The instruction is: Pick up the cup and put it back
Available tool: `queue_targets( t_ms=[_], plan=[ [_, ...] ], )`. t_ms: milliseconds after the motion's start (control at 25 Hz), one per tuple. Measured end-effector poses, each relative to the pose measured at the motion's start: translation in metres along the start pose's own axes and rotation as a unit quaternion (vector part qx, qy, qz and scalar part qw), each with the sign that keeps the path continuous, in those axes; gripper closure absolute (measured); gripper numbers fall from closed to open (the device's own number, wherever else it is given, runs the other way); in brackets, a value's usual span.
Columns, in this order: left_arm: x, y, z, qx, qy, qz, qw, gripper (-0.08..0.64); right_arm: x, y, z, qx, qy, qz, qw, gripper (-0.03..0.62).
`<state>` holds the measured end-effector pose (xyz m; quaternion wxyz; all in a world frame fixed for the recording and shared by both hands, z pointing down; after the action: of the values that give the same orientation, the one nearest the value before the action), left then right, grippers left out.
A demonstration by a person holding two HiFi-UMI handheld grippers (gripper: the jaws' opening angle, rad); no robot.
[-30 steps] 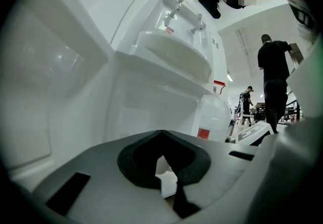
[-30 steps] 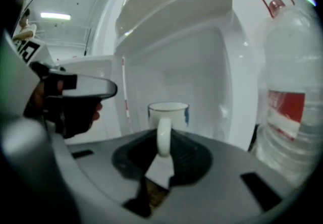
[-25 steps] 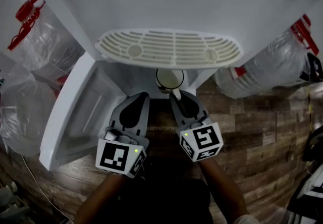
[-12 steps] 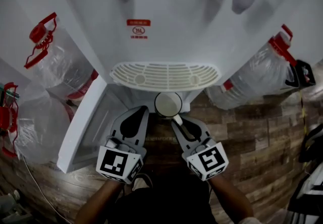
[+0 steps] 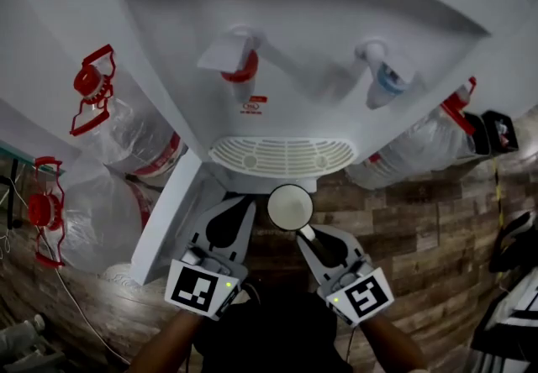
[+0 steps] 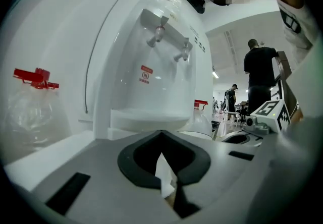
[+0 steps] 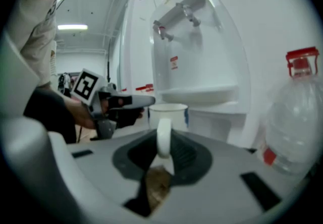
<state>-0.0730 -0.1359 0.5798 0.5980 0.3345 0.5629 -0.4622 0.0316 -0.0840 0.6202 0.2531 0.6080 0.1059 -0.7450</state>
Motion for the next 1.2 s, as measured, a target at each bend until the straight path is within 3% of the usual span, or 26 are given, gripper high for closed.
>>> queue_targets(
  t_ms=[360, 640, 960, 1200],
  plan=[
    [0.112, 0.017, -0.042, -0.004, -0.004, -0.01, 0.9999, 0.553, 0.108, -0.053, -0.044, 0.017, 0.01, 0.003, 1.0, 0.517],
    [0.224, 0.04, -0.077, -0.001, 0.001, -0.031, 0.9995, 0.552, 0.228, -0.082, -0.087, 0.014, 0.019, 0.006, 1.0, 0.517],
    [0.362, 0.068, -0.125, 0.03, -0.002, -0.056, 0.998, 0.553, 0.364, -0.116, -0.14, 0.017, 0.02, -0.003, 1.0, 0.517],
    [0.449, 0.096, -0.143, 0.022, 0.002, -0.072, 0.9972, 0.552, 0.452, -0.146, -0.171, 0.029, 0.033, 0.008, 0.999, 0.517]
  ],
)
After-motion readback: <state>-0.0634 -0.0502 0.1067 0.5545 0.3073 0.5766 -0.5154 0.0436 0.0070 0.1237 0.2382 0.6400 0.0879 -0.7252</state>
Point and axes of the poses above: the fingertips, and each gripper's own axes: z forward along the fingers, y to its right, x out of its top, the point moved 2 cm from there along -z, backward along the fingers, and after that the axes turned 15 degrees about x, right-handed, at the moved point
